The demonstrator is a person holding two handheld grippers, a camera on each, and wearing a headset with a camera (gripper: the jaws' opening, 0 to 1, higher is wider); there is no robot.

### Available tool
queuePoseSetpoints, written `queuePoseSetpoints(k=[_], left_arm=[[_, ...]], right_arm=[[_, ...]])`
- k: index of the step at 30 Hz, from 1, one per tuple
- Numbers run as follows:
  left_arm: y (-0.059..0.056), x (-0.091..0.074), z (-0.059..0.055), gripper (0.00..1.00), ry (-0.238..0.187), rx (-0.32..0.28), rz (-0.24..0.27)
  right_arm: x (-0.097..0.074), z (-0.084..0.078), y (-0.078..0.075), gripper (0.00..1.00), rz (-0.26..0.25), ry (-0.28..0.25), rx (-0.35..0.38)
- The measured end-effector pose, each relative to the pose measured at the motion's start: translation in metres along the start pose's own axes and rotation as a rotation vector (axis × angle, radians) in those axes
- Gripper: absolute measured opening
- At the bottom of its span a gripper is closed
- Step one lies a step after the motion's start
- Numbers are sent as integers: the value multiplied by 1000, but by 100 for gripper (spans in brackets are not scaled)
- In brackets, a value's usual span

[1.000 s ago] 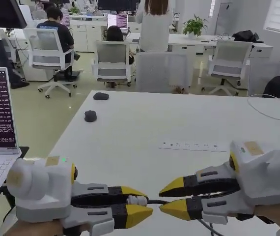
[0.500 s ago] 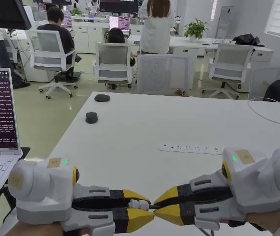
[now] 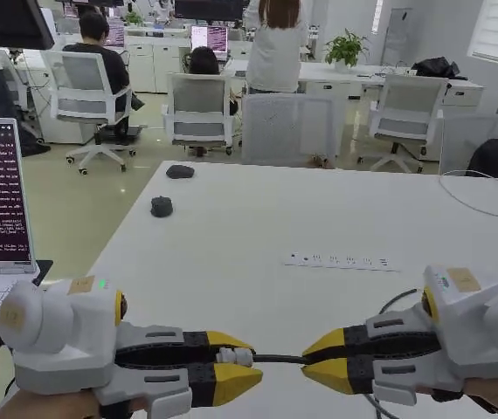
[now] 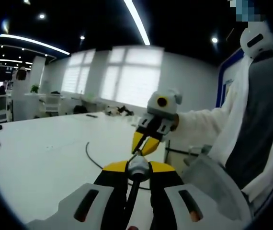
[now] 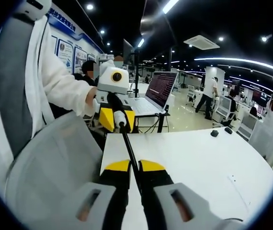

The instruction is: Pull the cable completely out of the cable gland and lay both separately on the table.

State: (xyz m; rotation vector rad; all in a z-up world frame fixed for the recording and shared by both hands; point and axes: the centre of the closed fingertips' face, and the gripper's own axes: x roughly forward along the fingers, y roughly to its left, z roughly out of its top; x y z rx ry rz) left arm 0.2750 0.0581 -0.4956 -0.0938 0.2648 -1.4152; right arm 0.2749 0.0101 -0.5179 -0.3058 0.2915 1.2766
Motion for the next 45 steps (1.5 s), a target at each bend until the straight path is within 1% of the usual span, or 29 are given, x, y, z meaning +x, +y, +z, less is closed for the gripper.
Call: queuePoseSetpoints(k=[3, 7, 12, 16, 18, 20, 22, 25, 27, 34, 37, 41, 45], left_arm=[[0, 0, -1, 17, 1, -5, -4], [-2, 5, -3, 17, 14, 1, -12], [-2, 5, -3, 17, 15, -1, -16], [-6, 5, 1, 17, 10, 3, -26], [-6, 7, -1, 17, 19, 10, -28], [-7, 9, -3, 17, 26, 9, -32], [-8, 10, -3, 17, 26, 6, -37], [-11, 14, -2, 17, 23, 7, -43], [-11, 14, -1, 17, 21, 9, -45], [-11, 11, -1, 17, 14, 7, -38], [-10, 9, -1, 17, 13, 7, -35], [-7, 7, -3, 17, 15, 1, -28], [-6, 4, -2, 17, 15, 1, -24]], right_arm=[[-2, -2, 1, 5, -2, -3, 10], [-1, -8, 1, 5, -4, 12, 14], [-1, -8, 2, 5, 1, 5, 23], [1, -5, 2, 6, 10, 14, -11], [3, 3, 5, 7, 28, -16, -9], [7, 8, 6, 10, 34, -27, -22], [12, 14, 10, 12, 54, -33, -40], [19, 19, 14, 11, 79, -38, -56], [23, 21, 17, 10, 89, -39, -63], [27, 23, 20, 6, 114, -39, -72], [28, 23, 19, 5, 119, -46, -57], [28, 19, 18, 5, 114, -34, -49], [24, 16, 16, 5, 105, -33, -39]])
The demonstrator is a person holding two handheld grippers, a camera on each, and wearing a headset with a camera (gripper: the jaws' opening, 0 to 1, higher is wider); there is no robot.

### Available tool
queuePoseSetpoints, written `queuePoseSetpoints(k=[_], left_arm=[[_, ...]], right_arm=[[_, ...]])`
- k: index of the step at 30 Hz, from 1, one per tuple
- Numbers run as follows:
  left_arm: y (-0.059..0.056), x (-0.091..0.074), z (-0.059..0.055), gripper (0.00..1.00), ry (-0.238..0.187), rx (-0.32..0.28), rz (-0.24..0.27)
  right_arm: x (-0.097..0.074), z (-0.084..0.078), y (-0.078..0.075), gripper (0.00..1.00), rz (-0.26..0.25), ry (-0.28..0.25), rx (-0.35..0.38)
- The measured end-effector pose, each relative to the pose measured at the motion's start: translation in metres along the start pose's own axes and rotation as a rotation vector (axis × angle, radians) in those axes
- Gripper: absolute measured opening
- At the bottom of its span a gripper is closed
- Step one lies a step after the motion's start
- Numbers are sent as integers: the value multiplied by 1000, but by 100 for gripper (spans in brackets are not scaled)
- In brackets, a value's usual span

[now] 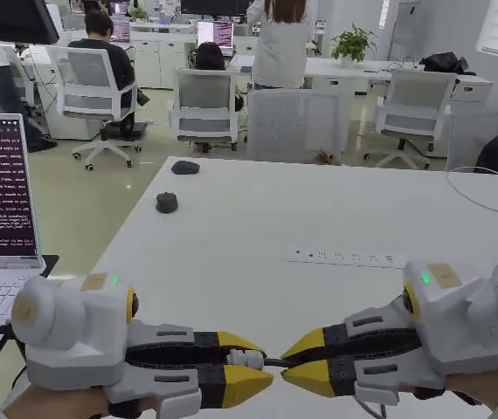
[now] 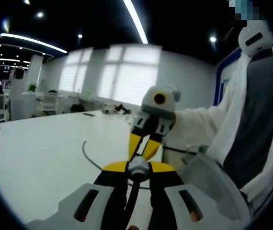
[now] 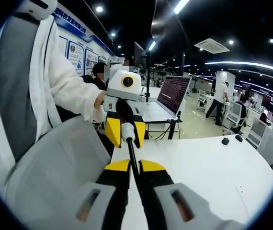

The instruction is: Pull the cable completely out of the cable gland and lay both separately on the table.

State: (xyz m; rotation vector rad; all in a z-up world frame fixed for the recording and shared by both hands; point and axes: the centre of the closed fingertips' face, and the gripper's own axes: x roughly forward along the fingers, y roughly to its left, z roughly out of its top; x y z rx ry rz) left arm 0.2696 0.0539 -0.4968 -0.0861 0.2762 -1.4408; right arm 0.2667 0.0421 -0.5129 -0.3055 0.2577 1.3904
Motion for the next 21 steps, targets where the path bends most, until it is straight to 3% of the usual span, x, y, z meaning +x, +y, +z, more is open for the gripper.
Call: queuePoseSetpoints(k=[7, 9, 13, 21], left_arm=[[1, -5, -1, 17, 4, 1, 9], [1, -8, 1, 17, -11, -8, 10], [3, -11, 5, 17, -29, -11, 17], [2, -11, 3, 17, -21, -8, 17]], right_arm=[[-9, -11, -3, 5, -24, 11, 26], [-13, -18, -4, 5, -37, 34, 32], [-20, -24, -6, 5, -51, 30, 49], [-25, -31, -5, 5, -68, 37, 66]])
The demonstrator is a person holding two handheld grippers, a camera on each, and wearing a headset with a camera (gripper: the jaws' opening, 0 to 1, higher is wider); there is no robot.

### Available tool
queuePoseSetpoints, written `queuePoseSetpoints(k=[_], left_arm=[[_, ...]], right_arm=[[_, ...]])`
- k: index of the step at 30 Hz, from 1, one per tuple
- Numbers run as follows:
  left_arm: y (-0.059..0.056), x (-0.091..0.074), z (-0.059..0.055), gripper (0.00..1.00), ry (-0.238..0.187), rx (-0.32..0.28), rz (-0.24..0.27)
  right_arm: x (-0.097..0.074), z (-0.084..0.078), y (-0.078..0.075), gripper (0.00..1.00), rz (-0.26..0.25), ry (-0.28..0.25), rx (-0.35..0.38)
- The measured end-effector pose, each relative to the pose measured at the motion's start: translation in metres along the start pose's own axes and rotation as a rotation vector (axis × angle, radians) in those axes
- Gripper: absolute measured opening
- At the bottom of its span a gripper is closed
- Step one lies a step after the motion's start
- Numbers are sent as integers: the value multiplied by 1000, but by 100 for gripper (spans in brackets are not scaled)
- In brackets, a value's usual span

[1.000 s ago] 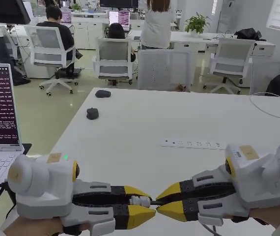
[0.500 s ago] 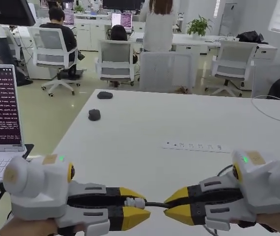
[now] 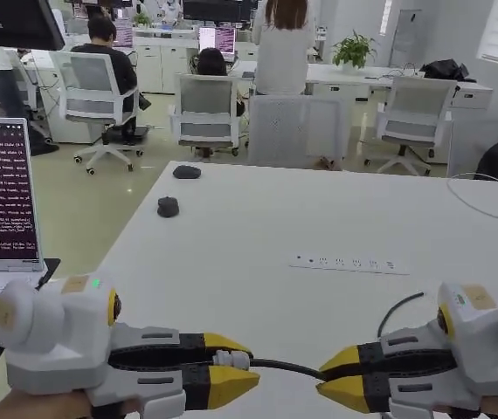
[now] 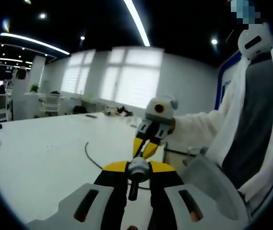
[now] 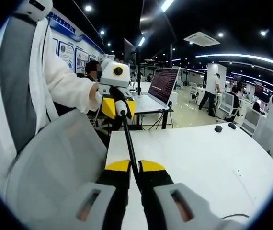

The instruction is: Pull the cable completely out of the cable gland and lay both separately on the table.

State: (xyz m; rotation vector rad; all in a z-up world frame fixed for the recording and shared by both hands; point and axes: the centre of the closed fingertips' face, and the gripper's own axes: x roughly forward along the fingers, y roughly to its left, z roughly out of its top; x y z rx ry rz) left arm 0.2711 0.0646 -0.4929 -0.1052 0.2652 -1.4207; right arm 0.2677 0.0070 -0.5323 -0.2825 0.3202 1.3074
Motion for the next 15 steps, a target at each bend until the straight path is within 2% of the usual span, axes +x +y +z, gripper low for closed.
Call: queuePoseSetpoints(k=[7, 15], left_arm=[[1, -4, -1, 17, -5, -2, 13], [4, -12, -3, 17, -20, 0, 53]], right_arm=[[-4, -12, -4, 5, -13, 9, 19], [-11, -46, -18, 6, -76, 9, 102]])
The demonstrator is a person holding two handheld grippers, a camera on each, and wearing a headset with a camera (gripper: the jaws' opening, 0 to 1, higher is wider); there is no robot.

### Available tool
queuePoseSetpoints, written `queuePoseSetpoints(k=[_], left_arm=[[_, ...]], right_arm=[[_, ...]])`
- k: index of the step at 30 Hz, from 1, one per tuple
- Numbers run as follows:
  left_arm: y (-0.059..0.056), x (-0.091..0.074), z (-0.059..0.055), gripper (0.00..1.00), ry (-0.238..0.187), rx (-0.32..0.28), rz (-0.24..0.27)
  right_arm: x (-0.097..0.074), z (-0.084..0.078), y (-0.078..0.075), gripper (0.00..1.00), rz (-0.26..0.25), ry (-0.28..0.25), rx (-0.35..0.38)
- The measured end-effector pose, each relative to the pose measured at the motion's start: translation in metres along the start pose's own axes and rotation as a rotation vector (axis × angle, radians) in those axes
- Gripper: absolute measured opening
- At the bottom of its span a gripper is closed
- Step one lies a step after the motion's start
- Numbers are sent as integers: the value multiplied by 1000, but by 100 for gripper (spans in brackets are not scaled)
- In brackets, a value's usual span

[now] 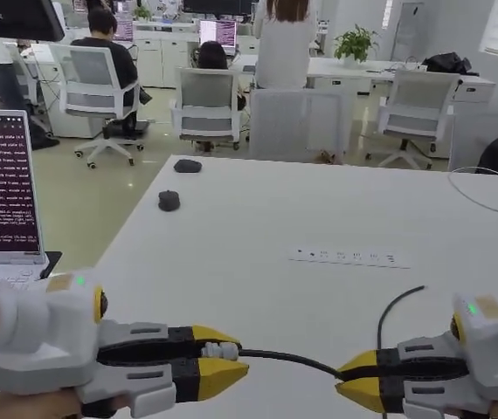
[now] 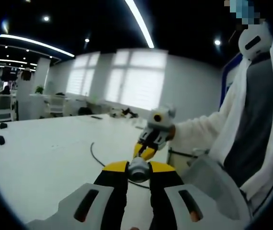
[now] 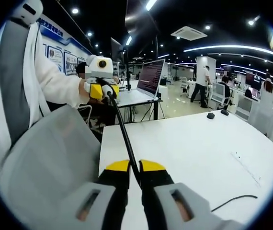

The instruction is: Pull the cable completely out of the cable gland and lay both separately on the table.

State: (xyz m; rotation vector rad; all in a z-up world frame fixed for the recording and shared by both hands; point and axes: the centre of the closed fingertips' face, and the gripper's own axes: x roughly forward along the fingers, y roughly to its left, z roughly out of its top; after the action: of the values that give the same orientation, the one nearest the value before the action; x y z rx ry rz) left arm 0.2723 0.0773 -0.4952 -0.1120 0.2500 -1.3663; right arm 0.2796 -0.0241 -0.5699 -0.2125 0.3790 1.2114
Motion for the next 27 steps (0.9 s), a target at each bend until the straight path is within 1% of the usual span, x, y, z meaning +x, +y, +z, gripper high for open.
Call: queuePoseSetpoints(k=[4, 8, 10, 13, 14, 17, 19, 21, 25, 27], left_arm=[[-1, -3, -4, 17, -12, -15, 7], [-1, -5, -8, 17, -9, -25, 15], [-1, -6, -9, 17, -8, -29, 19], [-2, -6, -12, 17, -6, -37, 25], [-2, -6, -13, 17, -5, -38, 27], [0, -7, -19, 17, -1, -50, 32], [2, -6, -23, 17, 2, -59, 37], [3, -6, -25, 17, 1, -69, 41], [6, -6, -25, 17, -3, -78, 51], [10, -7, -25, 17, -13, -86, 60]], right_arm=[[3, -16, -7, 6, -10, 18, 13], [10, -32, -19, 5, -30, 34, 23], [15, -40, -25, 5, -41, 36, 38], [25, -57, -39, 5, -70, 55, 74], [26, -59, -41, 5, -73, 60, 79], [38, -80, -54, 4, -86, 139, 75], [46, -89, -61, 4, -93, 152, 95], [52, -99, -68, 4, -104, 163, 116], [60, -114, -75, 4, -116, 186, 136], [64, -123, -78, 4, -122, 207, 138]])
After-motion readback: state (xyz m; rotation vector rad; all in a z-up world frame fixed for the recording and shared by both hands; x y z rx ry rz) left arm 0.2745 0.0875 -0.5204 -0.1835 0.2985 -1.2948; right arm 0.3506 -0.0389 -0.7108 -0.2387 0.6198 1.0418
